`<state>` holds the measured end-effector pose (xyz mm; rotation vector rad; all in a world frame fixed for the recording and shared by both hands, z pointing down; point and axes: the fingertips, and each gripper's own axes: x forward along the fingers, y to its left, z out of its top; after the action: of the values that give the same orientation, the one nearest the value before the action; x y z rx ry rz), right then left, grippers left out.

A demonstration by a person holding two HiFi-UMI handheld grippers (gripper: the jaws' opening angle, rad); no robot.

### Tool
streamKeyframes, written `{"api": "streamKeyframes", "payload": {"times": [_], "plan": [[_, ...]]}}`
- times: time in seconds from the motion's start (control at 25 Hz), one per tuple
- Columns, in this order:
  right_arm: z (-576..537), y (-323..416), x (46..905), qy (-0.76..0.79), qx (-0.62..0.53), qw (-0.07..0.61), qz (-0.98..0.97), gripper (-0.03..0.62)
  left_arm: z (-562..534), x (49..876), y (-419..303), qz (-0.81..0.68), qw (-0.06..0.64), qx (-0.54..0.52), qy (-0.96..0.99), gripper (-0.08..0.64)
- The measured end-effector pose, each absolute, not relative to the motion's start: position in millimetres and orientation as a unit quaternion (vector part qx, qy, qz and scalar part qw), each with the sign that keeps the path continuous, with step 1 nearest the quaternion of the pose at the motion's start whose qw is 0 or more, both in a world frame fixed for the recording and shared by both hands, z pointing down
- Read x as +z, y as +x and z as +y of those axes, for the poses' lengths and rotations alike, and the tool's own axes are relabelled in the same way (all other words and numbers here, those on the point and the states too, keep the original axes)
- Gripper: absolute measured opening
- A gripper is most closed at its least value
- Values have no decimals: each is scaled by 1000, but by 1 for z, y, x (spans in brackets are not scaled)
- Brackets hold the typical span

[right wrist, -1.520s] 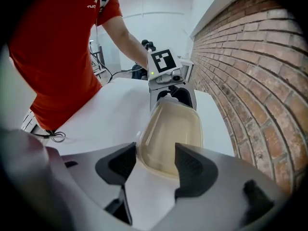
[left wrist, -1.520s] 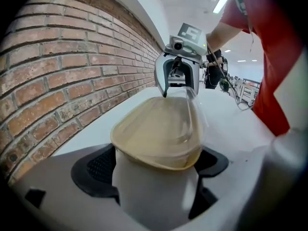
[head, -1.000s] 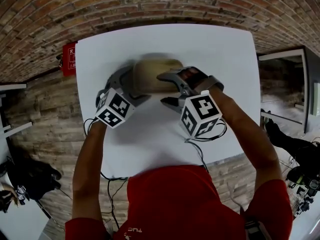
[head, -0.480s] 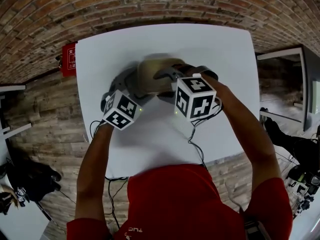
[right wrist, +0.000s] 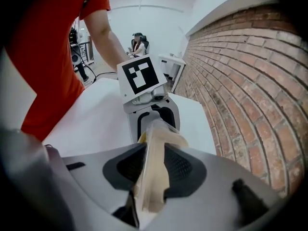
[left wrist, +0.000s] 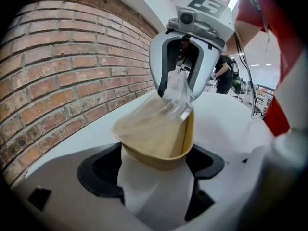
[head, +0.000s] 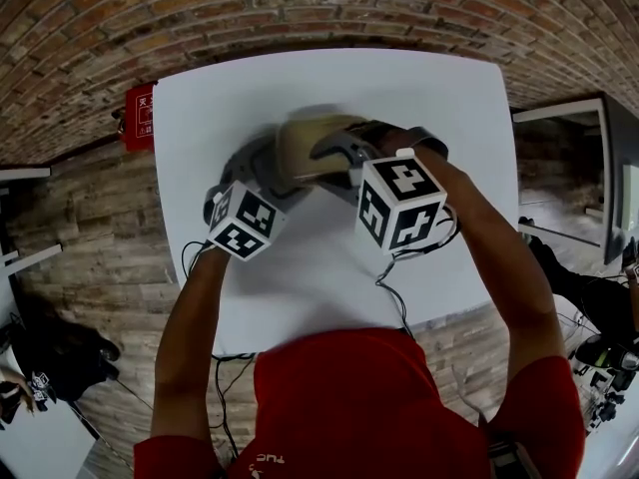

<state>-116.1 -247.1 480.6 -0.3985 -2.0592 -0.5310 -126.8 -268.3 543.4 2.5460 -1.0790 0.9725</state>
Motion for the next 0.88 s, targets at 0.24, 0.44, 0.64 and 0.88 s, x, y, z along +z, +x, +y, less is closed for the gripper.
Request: {"api": "streamKeyframes", "payload": {"times": [0.24, 0.44, 0.64, 0.88], "plan": [[-260, -124, 466, -135, -208, 448, -859, 84, -268, 544, -126, -371, 106, 333, 860, 413], [-276, -135, 451, -120, -179, 425, -879, 61, -268, 544, -128, -378, 108, 333, 857, 380], [-302, -146, 433, -84, -127, 383, -911, 51, -268, 544, -127, -377, 104, 334, 858, 379], [-330, -146, 430, -54, -120, 376, -917, 49, -266, 541, -132, -386, 107, 324, 857, 379]]}}
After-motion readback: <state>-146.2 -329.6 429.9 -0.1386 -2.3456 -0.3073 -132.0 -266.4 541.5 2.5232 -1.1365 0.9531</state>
